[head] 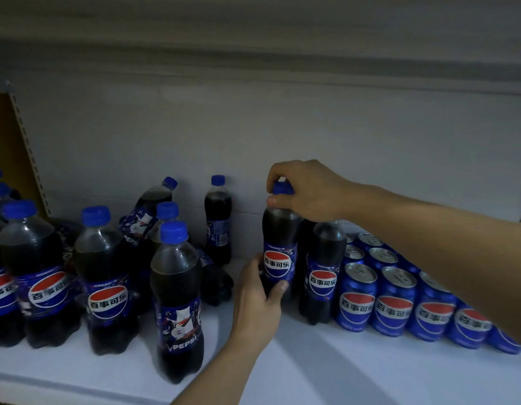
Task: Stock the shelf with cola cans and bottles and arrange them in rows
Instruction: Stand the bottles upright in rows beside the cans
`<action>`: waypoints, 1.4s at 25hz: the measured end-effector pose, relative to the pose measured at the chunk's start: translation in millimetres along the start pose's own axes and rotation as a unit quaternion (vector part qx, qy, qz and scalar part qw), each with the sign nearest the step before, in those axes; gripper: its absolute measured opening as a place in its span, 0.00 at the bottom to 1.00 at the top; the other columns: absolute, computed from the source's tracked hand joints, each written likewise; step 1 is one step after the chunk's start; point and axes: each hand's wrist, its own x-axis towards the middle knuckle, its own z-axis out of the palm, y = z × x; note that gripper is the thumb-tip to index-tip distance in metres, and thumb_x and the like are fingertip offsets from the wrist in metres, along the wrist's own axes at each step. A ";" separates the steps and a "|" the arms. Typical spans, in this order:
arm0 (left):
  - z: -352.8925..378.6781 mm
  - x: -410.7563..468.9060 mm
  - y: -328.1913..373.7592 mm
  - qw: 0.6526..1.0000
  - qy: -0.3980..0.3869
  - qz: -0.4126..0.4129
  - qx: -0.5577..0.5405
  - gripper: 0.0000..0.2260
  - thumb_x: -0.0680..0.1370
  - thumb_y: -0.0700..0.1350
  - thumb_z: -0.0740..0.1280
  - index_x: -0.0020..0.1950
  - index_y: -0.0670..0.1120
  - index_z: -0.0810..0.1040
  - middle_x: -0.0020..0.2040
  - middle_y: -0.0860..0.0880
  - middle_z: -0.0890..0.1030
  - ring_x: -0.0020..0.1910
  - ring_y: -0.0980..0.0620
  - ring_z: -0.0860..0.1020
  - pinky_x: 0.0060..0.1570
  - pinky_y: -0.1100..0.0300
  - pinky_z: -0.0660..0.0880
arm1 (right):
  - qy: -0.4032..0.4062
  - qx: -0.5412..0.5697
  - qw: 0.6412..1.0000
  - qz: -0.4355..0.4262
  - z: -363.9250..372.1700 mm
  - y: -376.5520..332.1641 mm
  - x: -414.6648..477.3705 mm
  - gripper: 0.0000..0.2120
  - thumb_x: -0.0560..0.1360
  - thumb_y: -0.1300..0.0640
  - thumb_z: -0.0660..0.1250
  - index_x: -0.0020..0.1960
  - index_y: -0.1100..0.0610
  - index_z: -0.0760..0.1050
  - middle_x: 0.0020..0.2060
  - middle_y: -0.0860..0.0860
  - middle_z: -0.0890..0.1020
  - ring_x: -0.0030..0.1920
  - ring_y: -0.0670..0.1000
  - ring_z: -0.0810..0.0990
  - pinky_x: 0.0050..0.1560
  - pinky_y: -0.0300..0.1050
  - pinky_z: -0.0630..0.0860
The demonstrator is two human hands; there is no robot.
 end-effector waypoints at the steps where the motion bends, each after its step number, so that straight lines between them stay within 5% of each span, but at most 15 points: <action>1: 3.6 -1.1 -1.8 1.000 -0.010 -0.009 -0.006 0.23 0.76 0.40 0.73 0.67 0.56 0.71 0.60 0.54 0.79 0.60 0.55 0.77 0.62 0.49 0.76 | -0.008 -0.006 1.000 0.008 1.9 3.6 -1.3 0.11 0.78 0.47 0.70 0.57 0.50 0.76 0.52 0.49 0.77 0.49 0.51 0.78 0.50 0.45 0.76; 7: 9.4 -1.4 -10.2 0.999 -0.045 -0.025 0.003 0.23 0.75 0.44 0.76 0.63 0.61 0.69 0.57 0.60 0.78 0.57 0.63 0.76 0.58 0.55 0.77 | -0.027 -0.008 0.999 0.047 8.5 24.0 -2.8 0.13 0.74 0.47 0.74 0.55 0.47 0.75 0.55 0.48 0.76 0.55 0.52 0.77 0.54 0.46 0.75; 18: 6.7 2.3 -27.8 0.998 -0.051 -0.002 0.027 0.26 0.70 0.48 0.80 0.63 0.58 0.73 0.56 0.60 0.80 0.56 0.63 0.77 0.56 0.57 0.77 | -0.020 0.007 0.999 0.044 21.0 30.2 -4.5 0.18 0.73 0.49 0.75 0.61 0.50 0.77 0.54 0.49 0.77 0.51 0.49 0.77 0.48 0.40 0.74; 21: 5.9 3.2 -26.9 0.997 -0.067 -0.006 0.028 0.26 0.71 0.48 0.80 0.64 0.57 0.72 0.56 0.62 0.79 0.56 0.67 0.76 0.56 0.58 0.77 | 0.025 0.000 0.999 0.031 21.6 21.7 -6.1 0.16 0.74 0.47 0.72 0.59 0.50 0.78 0.54 0.49 0.81 0.52 0.49 0.80 0.55 0.46 0.79; 27: -7.4 -6.0 -11.5 0.993 -0.100 0.014 0.058 0.30 0.73 0.51 0.78 0.71 0.55 0.68 0.62 0.61 0.73 0.59 0.76 0.69 0.55 0.78 0.67 | 0.114 0.009 0.990 -0.079 28.4 -30.8 -14.0 0.10 0.79 0.49 0.66 0.59 0.49 0.76 0.50 0.46 0.80 0.50 0.47 0.78 0.50 0.47 0.77; 30: -38.2 -17.3 22.1 0.993 -0.071 0.077 0.052 0.22 0.76 0.50 0.74 0.68 0.56 0.73 0.61 0.58 0.76 0.60 0.67 0.73 0.58 0.68 0.72 | 0.102 0.087 0.986 -0.095 28.9 -67.4 -15.8 0.10 0.81 0.48 0.63 0.59 0.49 0.76 0.46 0.44 0.81 0.45 0.43 0.78 0.43 0.38 0.75; 33: -83.8 -36.9 71.8 0.986 -0.061 0.147 0.044 0.05 0.77 0.45 0.70 0.53 0.53 0.80 0.45 0.57 0.82 0.46 0.56 0.81 0.41 0.62 0.76 | 0.080 0.143 0.980 -0.109 22.4 -94.2 -12.1 0.13 0.82 0.44 0.61 0.63 0.47 0.74 0.48 0.43 0.81 0.47 0.41 0.78 0.44 0.33 0.74; 35: -111.9 -51.8 94.4 0.971 -0.012 0.234 0.046 0.03 0.77 0.43 0.68 0.45 0.50 0.80 0.35 0.55 0.79 0.32 0.52 0.77 0.30 0.59 0.71 | 0.049 0.144 0.981 -0.119 19.4 -103.9 -3.5 0.16 0.81 0.42 0.61 0.66 0.45 0.74 0.52 0.43 0.80 0.50 0.42 0.78 0.48 0.35 0.74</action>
